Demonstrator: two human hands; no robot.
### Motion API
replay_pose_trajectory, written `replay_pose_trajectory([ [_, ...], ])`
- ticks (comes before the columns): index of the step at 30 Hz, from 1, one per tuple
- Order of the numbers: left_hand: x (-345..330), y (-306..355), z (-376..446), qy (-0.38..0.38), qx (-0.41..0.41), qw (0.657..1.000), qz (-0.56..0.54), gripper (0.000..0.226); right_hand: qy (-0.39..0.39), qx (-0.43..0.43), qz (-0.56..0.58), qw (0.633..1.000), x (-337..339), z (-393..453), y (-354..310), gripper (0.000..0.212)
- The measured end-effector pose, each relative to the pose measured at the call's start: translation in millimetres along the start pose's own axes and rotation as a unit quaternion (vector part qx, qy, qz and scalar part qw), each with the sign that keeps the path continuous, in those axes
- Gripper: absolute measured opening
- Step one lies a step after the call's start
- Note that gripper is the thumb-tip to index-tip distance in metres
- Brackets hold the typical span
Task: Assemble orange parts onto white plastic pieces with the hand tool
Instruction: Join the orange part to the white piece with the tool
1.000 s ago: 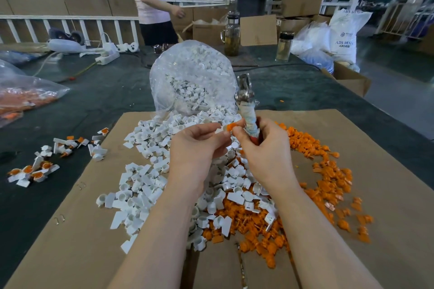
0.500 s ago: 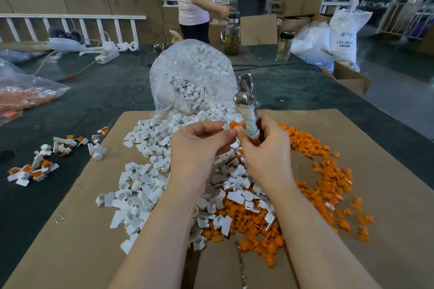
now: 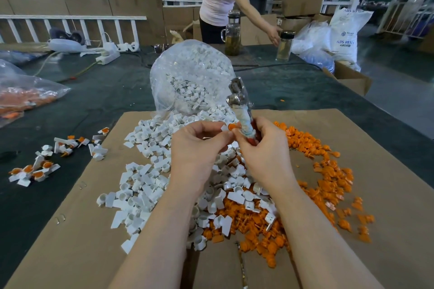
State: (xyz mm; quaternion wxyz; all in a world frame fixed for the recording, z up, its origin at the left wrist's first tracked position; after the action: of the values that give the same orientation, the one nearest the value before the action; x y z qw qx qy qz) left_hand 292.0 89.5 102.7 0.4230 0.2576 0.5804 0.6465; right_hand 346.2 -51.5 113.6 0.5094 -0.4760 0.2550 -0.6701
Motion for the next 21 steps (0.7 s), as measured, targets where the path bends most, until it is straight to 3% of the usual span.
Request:
replay_pose_trajectory([
  [5, 2.2, 1.1, 0.6, 0.020, -0.018, 0.999, 0.047, 0.015, -0.012, 0.008, -0.022, 1.000, -0.6, -0.8, -1.2, 0.021],
  [10, 4.8, 1.4, 1.8, 0.031, -0.028, 0.997, 0.071, 0.011, -0.049, -0.003, -0.022, 0.999, -3.9, 0.4, -1.3, 0.014],
  [21, 15.4, 3.1, 9.3, 0.049, -0.037, 0.998, -0.025, 0.014, -0.162, -0.051, -0.020, 0.985, 1.0, -1.9, 0.0, 0.007],
])
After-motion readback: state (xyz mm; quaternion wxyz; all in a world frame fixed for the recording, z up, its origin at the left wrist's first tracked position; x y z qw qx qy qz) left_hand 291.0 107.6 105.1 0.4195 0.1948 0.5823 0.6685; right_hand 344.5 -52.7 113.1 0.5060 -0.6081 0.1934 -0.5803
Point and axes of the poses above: each hand's wrist, its own z-axis towards the middle knuckle, its own x-axis out of the back of the hand, y = z × x, the point moved 7 cm from there along z, towards the middle knuckle, and after that the axes turned 5 degrees about -x, right-handed, at the moved point
